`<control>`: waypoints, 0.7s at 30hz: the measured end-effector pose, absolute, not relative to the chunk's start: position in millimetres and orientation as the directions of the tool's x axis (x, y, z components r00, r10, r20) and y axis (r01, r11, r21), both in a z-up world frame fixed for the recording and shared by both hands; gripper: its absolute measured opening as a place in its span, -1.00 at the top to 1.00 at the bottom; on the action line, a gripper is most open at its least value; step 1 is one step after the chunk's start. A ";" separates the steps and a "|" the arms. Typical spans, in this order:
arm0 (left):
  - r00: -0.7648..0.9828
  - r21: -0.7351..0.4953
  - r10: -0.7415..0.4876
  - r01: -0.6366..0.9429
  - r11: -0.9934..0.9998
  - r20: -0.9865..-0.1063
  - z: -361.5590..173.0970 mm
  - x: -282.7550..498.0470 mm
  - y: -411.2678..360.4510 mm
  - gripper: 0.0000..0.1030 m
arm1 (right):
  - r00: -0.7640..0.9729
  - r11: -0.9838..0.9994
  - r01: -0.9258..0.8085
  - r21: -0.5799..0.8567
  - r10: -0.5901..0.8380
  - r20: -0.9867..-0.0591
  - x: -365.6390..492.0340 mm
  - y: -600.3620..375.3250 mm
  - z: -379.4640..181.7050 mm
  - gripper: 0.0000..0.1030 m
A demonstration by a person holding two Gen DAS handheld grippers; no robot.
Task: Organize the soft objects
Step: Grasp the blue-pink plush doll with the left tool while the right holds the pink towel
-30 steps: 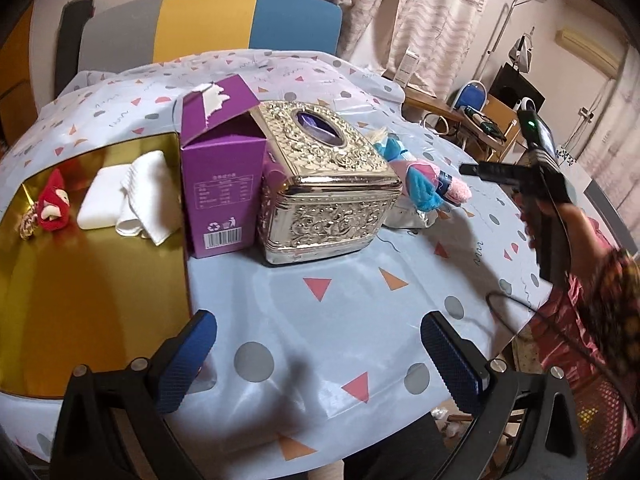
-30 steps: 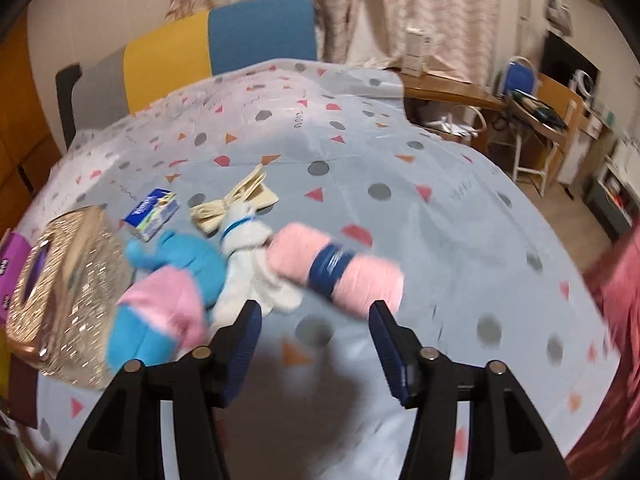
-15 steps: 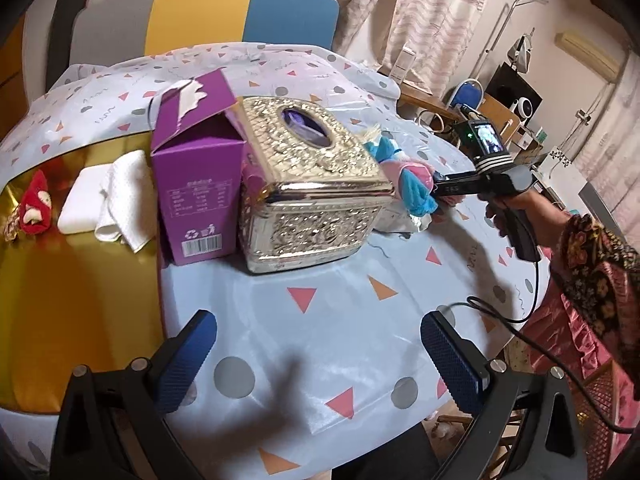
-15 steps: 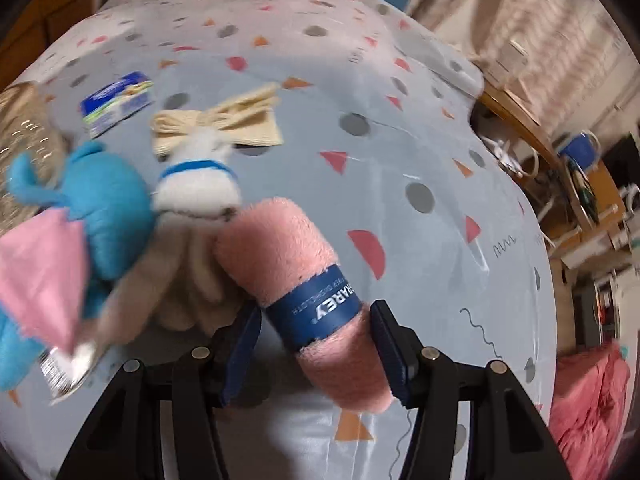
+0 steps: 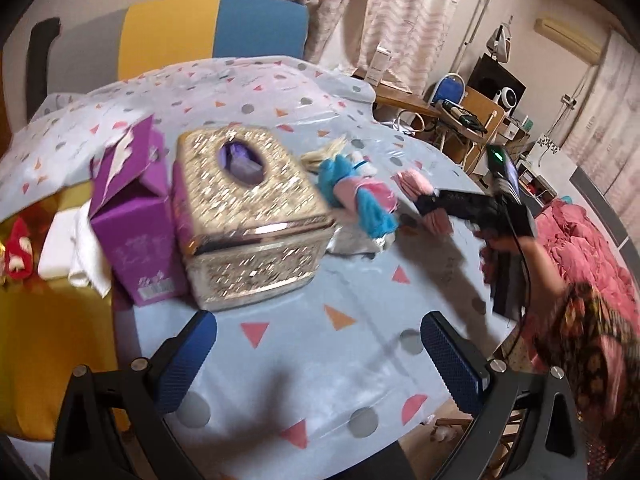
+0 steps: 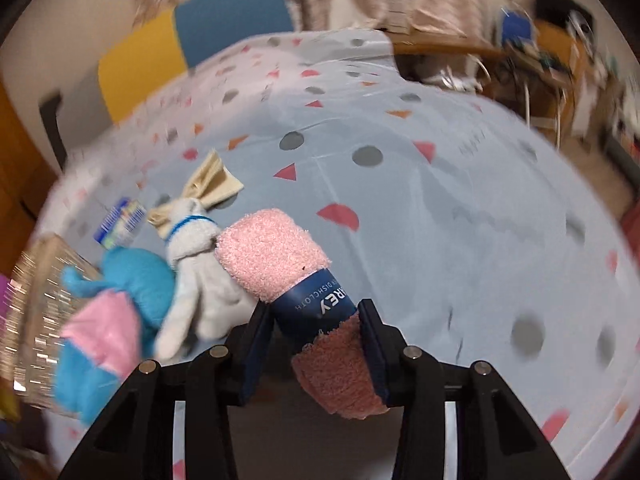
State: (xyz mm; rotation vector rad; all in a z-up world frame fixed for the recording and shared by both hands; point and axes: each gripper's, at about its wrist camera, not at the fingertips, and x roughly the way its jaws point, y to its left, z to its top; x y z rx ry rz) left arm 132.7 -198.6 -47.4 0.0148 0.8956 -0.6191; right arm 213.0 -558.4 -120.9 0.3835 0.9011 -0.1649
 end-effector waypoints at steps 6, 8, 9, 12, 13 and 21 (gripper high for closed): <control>0.478 -0.203 -0.485 0.527 0.825 -0.732 -26.7 145.1 -238.3 -1.00 | 0.713 0.768 0.330 0.549 0.178 -0.678 148.1 -562.8 -129.1 0.16; 0.485 -0.181 -0.479 0.540 0.822 -0.731 -19.9 152.2 -256.9 -1.00 | 0.718 0.774 0.336 0.536 0.158 -0.678 137.9 -555.7 -128.1 0.16; 0.492 -0.163 -0.472 0.546 0.822 -0.732 -17.3 156.4 -266.9 -1.00 | 0.714 0.788 0.349 0.508 0.128 -0.689 132.0 -551.6 -126.6 0.16; 0.518 -0.100 -0.450 0.568 0.817 -0.727 -13.3 172.2 -296.6 -1.00 | 0.682 0.840 0.371 0.395 0.042 -0.730 122.6 -541.6 -122.2 0.16; 0.522 -0.088 -0.445 0.572 0.815 -0.728 -12.9 177.4 -304.7 -1.00 | 0.669 0.860 0.368 0.354 0.019 -0.743 123.4 -538.2 -121.4 0.15; 0.489 -0.001 -0.326 0.553 0.833 -0.809 -31.6 238.7 -366.6 -1.00 | 0.591 0.959 0.276 0.069 -0.113 -0.799 143.4 -515.4 -134.2 0.13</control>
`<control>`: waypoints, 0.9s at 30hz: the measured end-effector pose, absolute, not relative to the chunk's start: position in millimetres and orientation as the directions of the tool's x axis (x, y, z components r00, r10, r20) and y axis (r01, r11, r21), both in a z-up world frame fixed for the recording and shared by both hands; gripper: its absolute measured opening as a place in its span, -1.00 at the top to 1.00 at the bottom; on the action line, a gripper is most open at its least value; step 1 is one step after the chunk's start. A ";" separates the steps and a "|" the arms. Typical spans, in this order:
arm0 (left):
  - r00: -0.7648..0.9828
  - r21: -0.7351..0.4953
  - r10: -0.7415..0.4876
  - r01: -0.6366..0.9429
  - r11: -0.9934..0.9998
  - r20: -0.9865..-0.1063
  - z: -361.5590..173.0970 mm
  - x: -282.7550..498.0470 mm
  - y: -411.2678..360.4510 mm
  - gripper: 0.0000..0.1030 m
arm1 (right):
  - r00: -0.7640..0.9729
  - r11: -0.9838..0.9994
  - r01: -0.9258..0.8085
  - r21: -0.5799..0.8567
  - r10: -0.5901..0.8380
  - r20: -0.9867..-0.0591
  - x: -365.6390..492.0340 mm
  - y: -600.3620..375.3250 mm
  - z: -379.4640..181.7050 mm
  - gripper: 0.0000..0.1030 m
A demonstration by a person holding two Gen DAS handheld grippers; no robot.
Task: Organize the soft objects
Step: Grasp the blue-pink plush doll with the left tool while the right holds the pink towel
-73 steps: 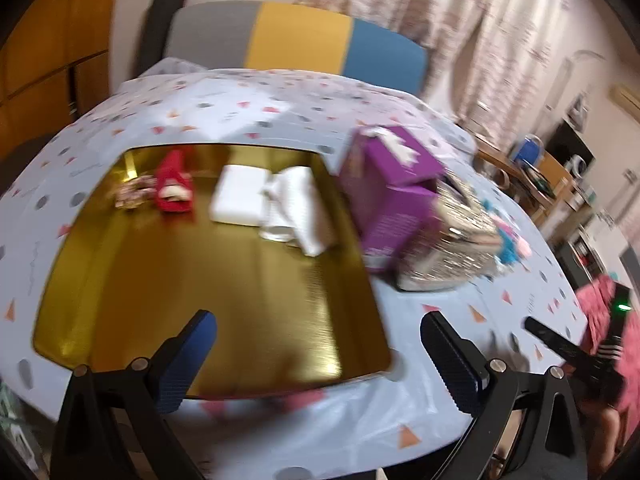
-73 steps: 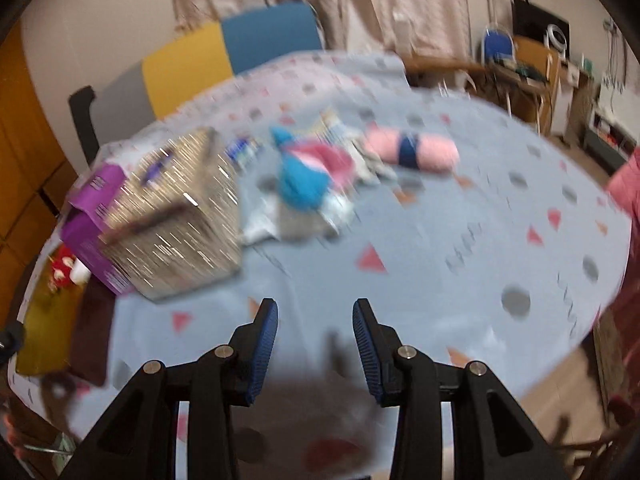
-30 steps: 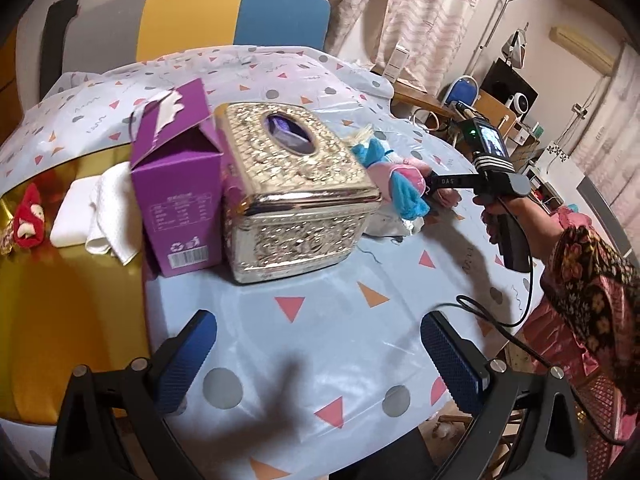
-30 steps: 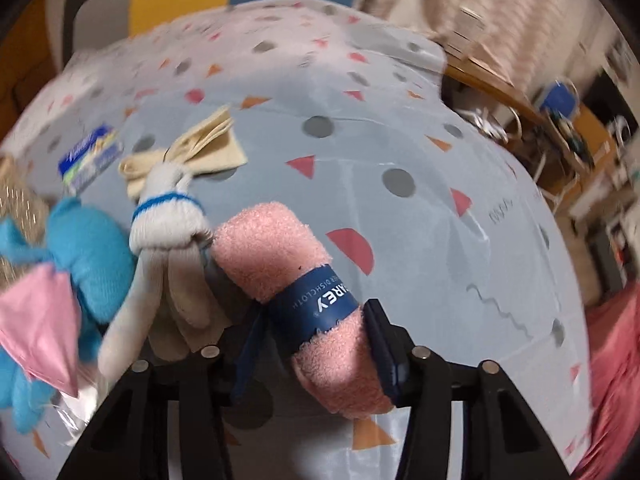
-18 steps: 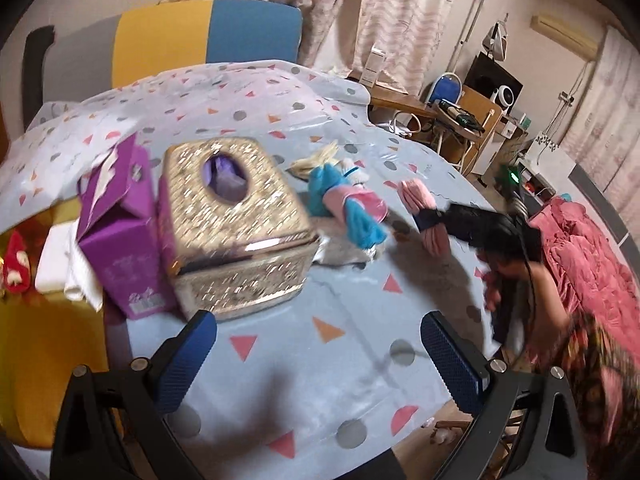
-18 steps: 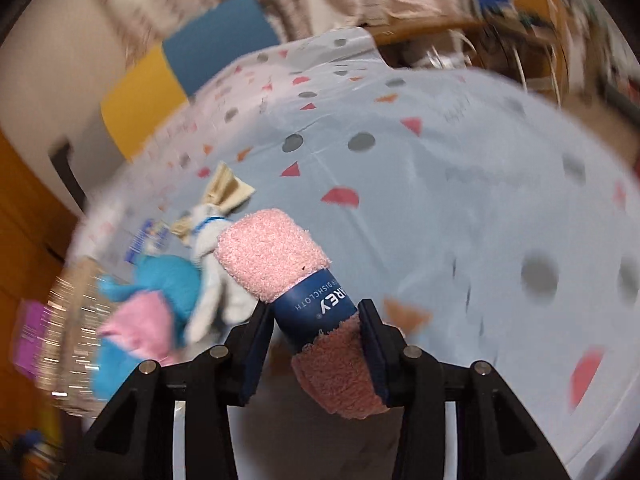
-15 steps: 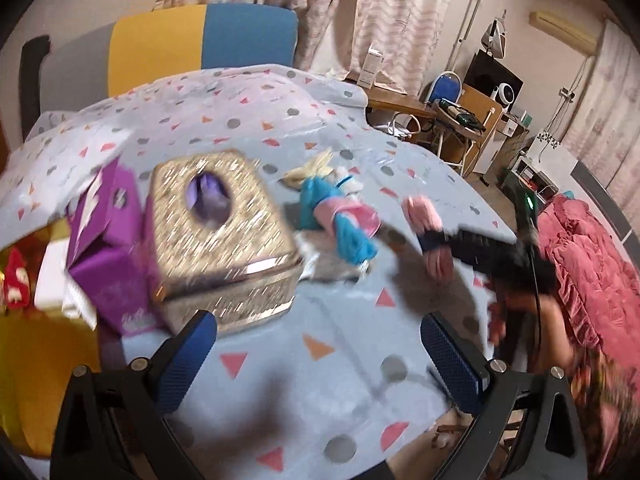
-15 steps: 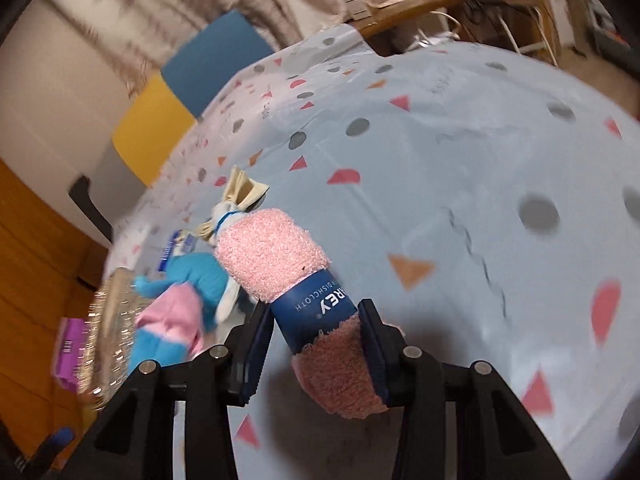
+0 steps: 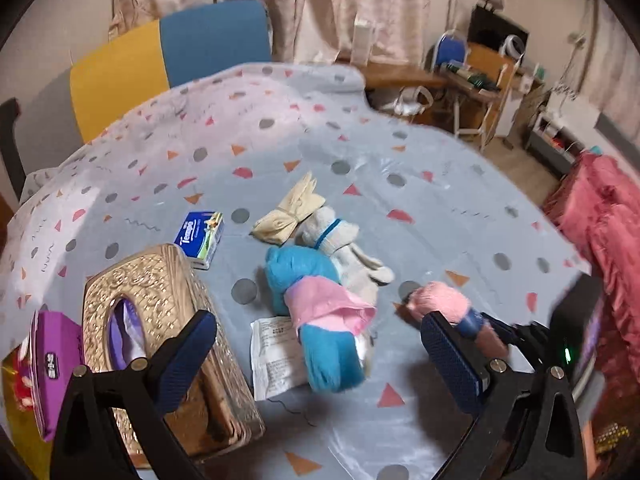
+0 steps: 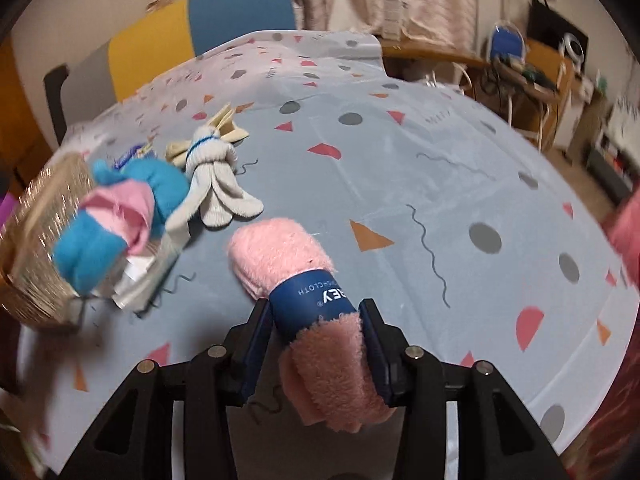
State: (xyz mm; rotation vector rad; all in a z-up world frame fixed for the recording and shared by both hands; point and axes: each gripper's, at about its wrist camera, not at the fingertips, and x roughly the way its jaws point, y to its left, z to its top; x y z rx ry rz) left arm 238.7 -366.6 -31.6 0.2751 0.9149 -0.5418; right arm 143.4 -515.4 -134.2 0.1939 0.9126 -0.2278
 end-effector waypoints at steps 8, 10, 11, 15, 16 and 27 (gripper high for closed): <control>0.485 0.124 -0.197 0.553 0.824 -0.852 -61.2 265.1 -402.7 -1.00 | 0.667 0.926 0.345 0.154 -0.126 -0.734 128.1 -524.7 -149.5 0.12; 0.478 0.136 -0.172 0.544 0.828 -0.861 -70.0 272.0 -407.6 -1.00 | 0.673 0.930 0.344 0.128 -0.149 -0.725 128.0 -520.2 -150.2 0.12; 0.479 0.147 -0.160 0.541 0.828 -0.863 -73.6 274.2 -410.1 -1.00 | 0.676 0.931 0.343 0.121 -0.156 -0.720 127.7 -519.0 -150.5 0.12; 0.480 0.184 -0.127 0.549 0.815 -0.868 -88.0 281.8 -419.3 -0.99 | 0.695 0.928 0.344 0.143 -0.149 -0.703 124.3 -520.3 -151.8 0.12; 0.474 0.187 -0.124 0.556 0.810 -0.872 -92.1 283.3 -421.0 -0.99 | 0.696 0.928 0.344 0.145 -0.148 -0.702 124.8 -520.8 -152.3 0.12; 0.396 0.117 -0.141 0.560 0.820 -0.907 -113.9 289.3 -409.9 0.28 | 0.693 0.931 0.349 0.103 -0.182 -0.698 127.1 -516.0 -154.0 0.11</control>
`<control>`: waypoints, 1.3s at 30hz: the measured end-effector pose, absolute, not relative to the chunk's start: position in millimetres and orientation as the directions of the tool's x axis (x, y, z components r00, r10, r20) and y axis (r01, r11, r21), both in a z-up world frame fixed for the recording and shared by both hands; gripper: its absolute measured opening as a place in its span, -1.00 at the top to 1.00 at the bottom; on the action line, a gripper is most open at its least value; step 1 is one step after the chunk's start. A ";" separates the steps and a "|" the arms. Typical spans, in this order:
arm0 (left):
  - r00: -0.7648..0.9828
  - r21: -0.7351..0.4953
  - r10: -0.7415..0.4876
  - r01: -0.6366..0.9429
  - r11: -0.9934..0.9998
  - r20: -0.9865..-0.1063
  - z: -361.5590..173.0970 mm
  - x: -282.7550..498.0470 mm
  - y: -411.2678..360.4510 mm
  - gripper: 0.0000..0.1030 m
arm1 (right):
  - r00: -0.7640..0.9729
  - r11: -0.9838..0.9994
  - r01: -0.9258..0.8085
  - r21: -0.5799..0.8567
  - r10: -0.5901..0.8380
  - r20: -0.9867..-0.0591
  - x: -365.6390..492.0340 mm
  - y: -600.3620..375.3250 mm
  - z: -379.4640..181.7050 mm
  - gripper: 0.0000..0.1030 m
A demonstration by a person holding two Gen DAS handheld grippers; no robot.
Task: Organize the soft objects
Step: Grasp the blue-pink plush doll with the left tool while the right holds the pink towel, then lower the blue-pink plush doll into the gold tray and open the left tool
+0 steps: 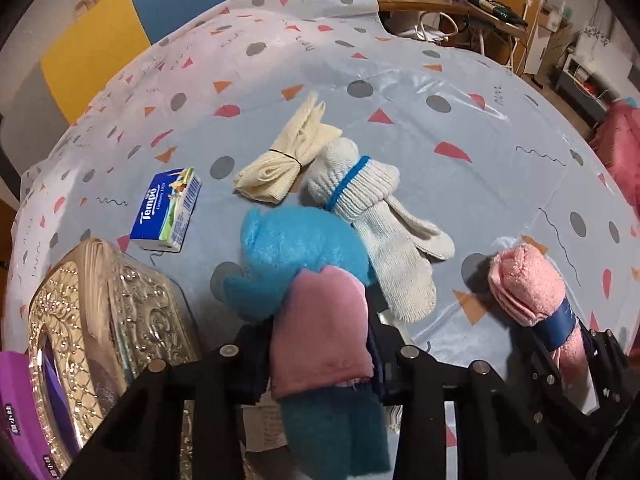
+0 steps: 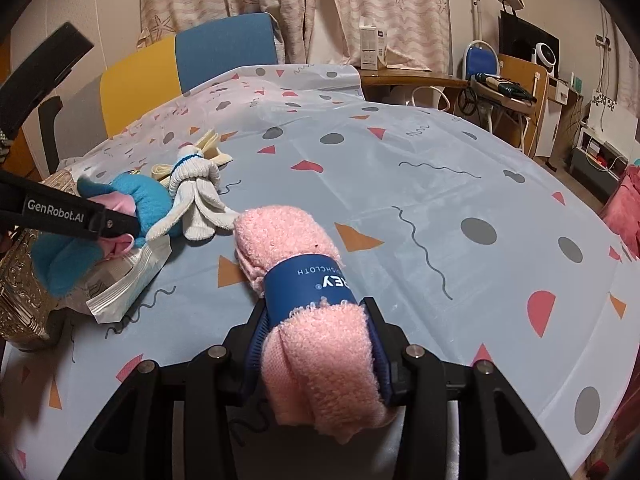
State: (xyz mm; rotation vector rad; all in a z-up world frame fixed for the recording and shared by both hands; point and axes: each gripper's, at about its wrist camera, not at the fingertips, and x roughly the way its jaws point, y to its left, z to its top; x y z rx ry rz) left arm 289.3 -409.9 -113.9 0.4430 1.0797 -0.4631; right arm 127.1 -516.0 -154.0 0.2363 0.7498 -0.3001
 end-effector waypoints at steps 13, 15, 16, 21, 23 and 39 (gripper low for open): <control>0.454 -0.046 -0.373 0.584 0.811 -0.809 -58.3 252.3 -372.0 0.33 | 0.693 0.932 0.351 0.089 -0.195 -0.694 127.0 -514.5 -154.4 0.12; 0.449 -0.079 -0.416 0.600 0.796 -0.791 -51.9 242.0 -361.5 0.34 | 0.693 0.932 0.351 0.088 -0.196 -0.694 127.0 -514.6 -154.5 0.12; 0.443 -0.098 -0.440 0.609 0.787 -0.781 -48.7 235.6 -354.5 0.33 | 0.693 0.932 0.351 0.086 -0.197 -0.694 127.1 -514.4 -154.5 0.12; 0.439 -0.155 -0.513 0.629 0.762 -0.737 -33.9 207.5 -325.4 0.33 | 0.691 0.933 0.352 0.078 -0.203 -0.694 127.7 -513.7 -154.3 0.12; 0.442 -0.176 -0.542 0.636 0.751 -0.714 -25.3 197.2 -310.7 0.33 | 0.691 0.933 0.353 0.078 -0.203 -0.694 127.7 -513.6 -154.4 0.12; 0.605 -0.221 -0.595 0.579 0.785 -0.529 35.6 155.7 -162.0 0.33 | 0.664 0.933 0.359 0.008 -0.249 -0.705 131.4 -506.5 -154.2 0.12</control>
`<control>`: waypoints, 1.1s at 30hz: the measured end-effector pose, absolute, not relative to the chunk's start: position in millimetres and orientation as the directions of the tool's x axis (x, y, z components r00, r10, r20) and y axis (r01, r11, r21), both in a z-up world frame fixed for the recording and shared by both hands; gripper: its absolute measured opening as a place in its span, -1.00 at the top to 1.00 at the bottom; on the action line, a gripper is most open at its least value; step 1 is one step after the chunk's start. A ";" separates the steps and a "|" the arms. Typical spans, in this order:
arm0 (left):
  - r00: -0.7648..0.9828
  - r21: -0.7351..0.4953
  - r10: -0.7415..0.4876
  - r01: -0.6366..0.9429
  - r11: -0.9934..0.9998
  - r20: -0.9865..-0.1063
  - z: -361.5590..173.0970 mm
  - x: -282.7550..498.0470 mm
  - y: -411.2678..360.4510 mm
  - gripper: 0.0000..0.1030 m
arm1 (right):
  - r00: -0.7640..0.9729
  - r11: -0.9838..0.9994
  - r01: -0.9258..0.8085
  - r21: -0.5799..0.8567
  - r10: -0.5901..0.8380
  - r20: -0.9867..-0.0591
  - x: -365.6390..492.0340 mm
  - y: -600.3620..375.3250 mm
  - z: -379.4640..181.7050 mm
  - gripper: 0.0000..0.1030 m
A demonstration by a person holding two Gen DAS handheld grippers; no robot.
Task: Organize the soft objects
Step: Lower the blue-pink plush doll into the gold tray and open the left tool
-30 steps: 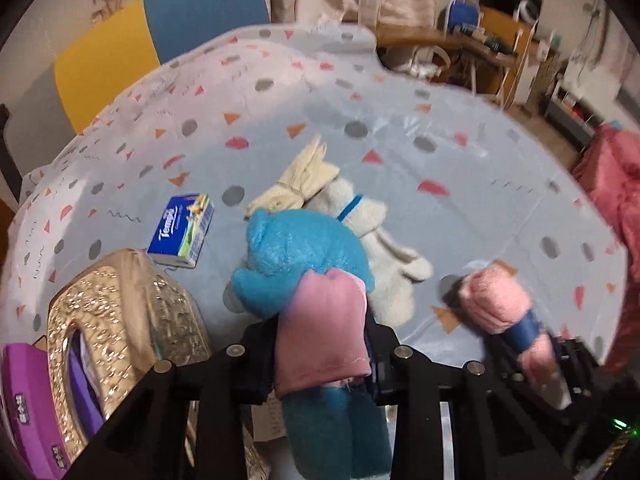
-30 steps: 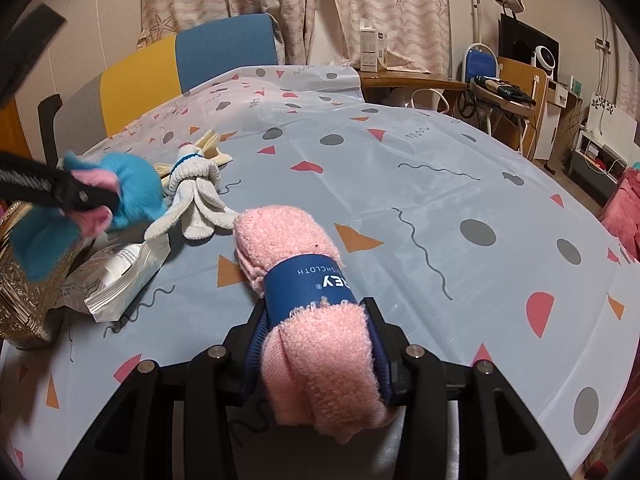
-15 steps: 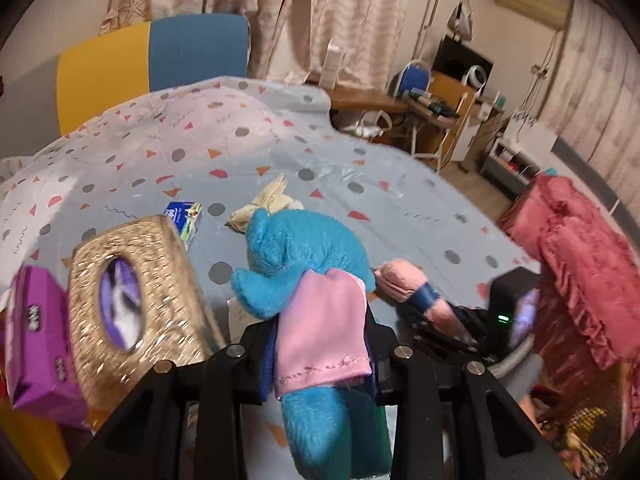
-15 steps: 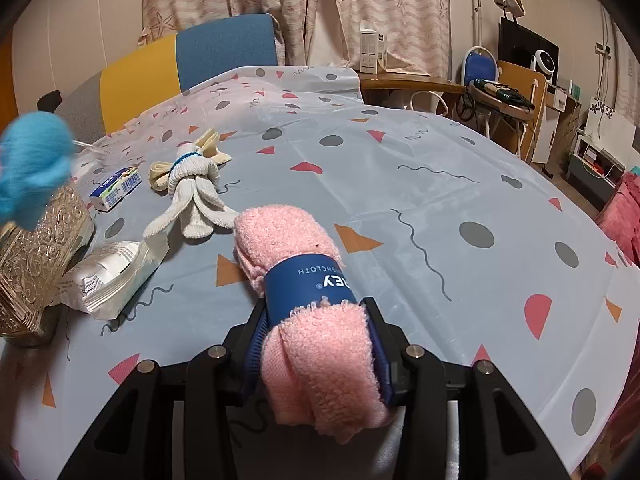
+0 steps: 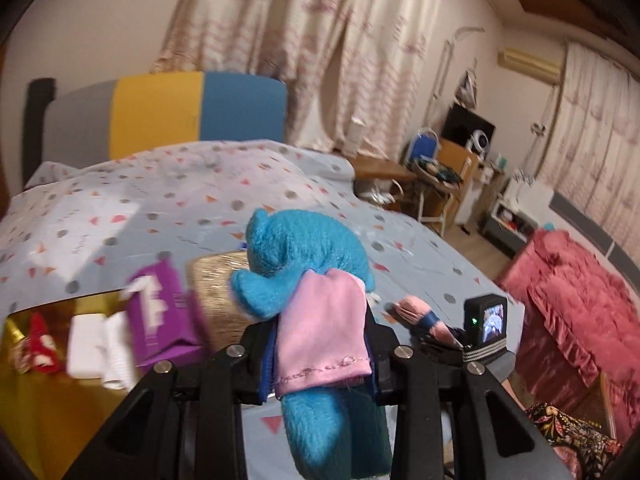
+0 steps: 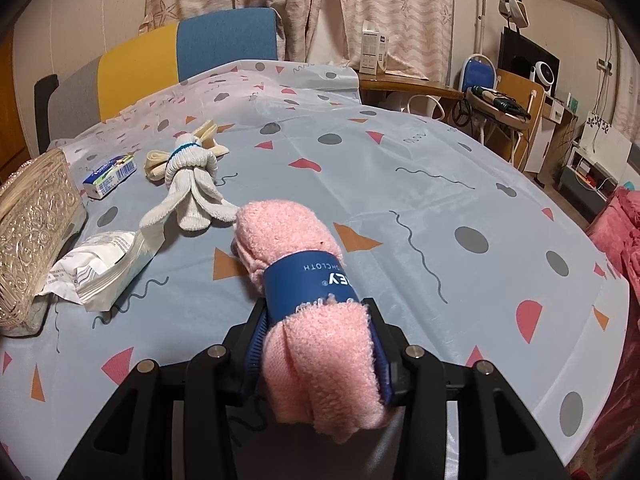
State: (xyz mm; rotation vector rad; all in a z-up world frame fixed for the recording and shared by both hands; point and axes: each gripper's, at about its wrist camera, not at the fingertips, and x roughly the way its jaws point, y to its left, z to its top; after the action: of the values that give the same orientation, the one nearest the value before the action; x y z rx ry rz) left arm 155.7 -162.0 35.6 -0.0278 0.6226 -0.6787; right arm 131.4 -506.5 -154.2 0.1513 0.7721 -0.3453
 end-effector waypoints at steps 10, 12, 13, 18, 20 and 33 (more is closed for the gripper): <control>0.710 -0.211 -0.432 0.383 0.900 -0.556 16.8 169.3 -50.3 0.33 | 0.632 0.931 0.362 -0.034 -0.272 -0.726 136.7 -503.5 -152.1 0.14; 0.718 -0.206 -0.382 0.323 0.924 -0.582 5.6 174.5 -24.9 0.33 | 0.622 0.934 0.354 -0.041 -0.268 -0.736 138.7 -503.1 -149.8 0.23; 0.719 -0.203 -0.363 0.302 0.931 -0.593 0.8 177.1 -14.8 0.33 | 0.616 0.934 0.354 -0.047 -0.271 -0.740 139.0 -502.7 -148.0 0.27; 0.713 -0.190 -0.250 0.165 0.968 -0.655 -32.9 188.3 43.3 0.33 | 0.621 0.914 0.407 0.010 -0.269 -0.736 124.2 -503.1 -134.9 0.30; 0.698 -0.189 -0.217 0.119 0.975 -0.683 -47.8 192.1 63.8 0.33 | 0.648 0.905 0.421 0.069 -0.246 -0.721 111.6 -500.1 -125.2 0.30; 0.632 -0.105 -0.061 -0.032 0.994 -0.773 -101.0 211.2 122.8 0.28 | 0.800 0.892 0.354 0.282 -0.132 -0.586 50.8 -445.2 -59.5 0.30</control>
State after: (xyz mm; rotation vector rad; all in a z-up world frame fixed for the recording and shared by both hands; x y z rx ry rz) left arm 211.2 122.8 -101.0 -0.1128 0.8871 -0.0169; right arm 50.8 -445.2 -59.5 0.3946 0.5908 -0.2678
